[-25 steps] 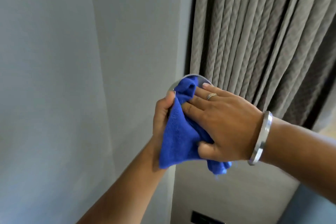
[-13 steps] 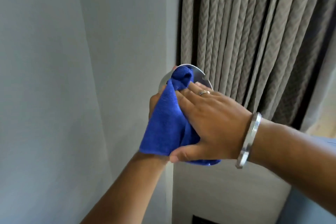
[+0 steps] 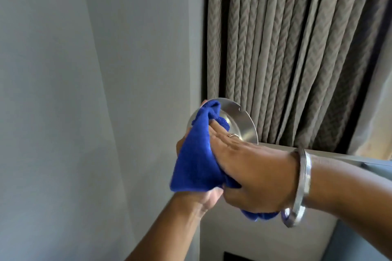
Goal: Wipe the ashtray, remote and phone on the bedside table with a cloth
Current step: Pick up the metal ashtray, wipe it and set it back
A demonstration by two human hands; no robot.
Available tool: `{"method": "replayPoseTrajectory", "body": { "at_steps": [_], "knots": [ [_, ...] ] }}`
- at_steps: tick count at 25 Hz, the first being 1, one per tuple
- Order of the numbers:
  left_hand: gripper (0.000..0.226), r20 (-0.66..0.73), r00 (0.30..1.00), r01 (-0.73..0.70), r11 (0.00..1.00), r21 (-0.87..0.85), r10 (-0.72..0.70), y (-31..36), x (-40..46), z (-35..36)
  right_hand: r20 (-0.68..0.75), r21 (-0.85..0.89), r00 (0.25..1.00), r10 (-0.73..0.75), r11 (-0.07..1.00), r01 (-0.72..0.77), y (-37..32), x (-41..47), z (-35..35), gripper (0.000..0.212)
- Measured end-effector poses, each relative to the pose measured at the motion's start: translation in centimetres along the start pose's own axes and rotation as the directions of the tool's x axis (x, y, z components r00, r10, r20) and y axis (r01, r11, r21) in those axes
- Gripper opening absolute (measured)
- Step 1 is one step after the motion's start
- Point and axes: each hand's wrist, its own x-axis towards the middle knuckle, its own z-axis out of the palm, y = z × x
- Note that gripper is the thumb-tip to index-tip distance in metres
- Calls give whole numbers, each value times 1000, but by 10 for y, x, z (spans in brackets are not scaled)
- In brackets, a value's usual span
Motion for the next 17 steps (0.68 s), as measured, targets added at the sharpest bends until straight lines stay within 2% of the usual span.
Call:
{"method": "replayPoseTrajectory", "body": {
  "at_steps": [1, 2, 3, 4, 7, 9, 10, 11, 13, 14, 15, 16, 17],
  "knots": [
    [9, 96, 995, 29, 999, -39, -25, -2, -6, -2, -6, -247, 1000, 4, 969, -5, 4, 0, 3, 78],
    [29, 209, 978, 41, 989, -139, -12, -1, -9, -2, -3, -448, 1000, 23, 894, -22, 8, -1, 3, 75],
    [48, 307, 951, 45, 970, -238, 31, 3, -6, -3, 1, -573, 998, 67, 818, -55, 10, -4, 3, 70],
    [59, 342, 937, 46, 948, -315, 68, 10, -1, -2, 4, -627, 994, 110, 775, -83, 11, -6, 3, 68],
    [85, 244, 968, 18, 957, -289, 56, 20, 15, 13, 5, -683, 987, 162, 722, -115, 5, -2, 0, 62],
    [96, 242, 966, -15, 954, -299, 91, 17, 23, 15, -21, -610, 995, 94, 787, -87, 0, -2, -10, 37],
    [92, 234, 966, -40, 956, -289, 111, 18, 27, 15, -2, -560, 997, 79, 826, -67, -1, -4, -17, 25],
    [88, 257, 959, -55, 965, -255, 122, 20, 29, 16, 33, -512, 995, 90, 857, -60, -2, -6, -22, 19],
    [79, 290, 956, 11, 980, -197, 47, 10, 28, 14, 82, -359, 985, 150, 927, -111, 0, -10, -30, 17],
    [61, 237, 971, 22, 986, -167, 18, 5, 32, 10, 95, -231, 980, 173, 962, -147, 2, -11, -32, 20],
    [36, 236, 969, -31, 988, -151, 67, 4, 35, 8, 94, -61, 980, 178, 983, -173, 4, -10, -32, 24],
    [30, 271, 951, -125, 986, -115, 152, 7, 34, 9, 75, 124, 981, 177, 975, -185, 6, -10, -32, 28],
    [42, 296, 921, -241, 967, -80, 253, 14, 40, 8, 50, 266, 984, 169, 948, -176, 8, -9, -30, 29]
  ]
}}
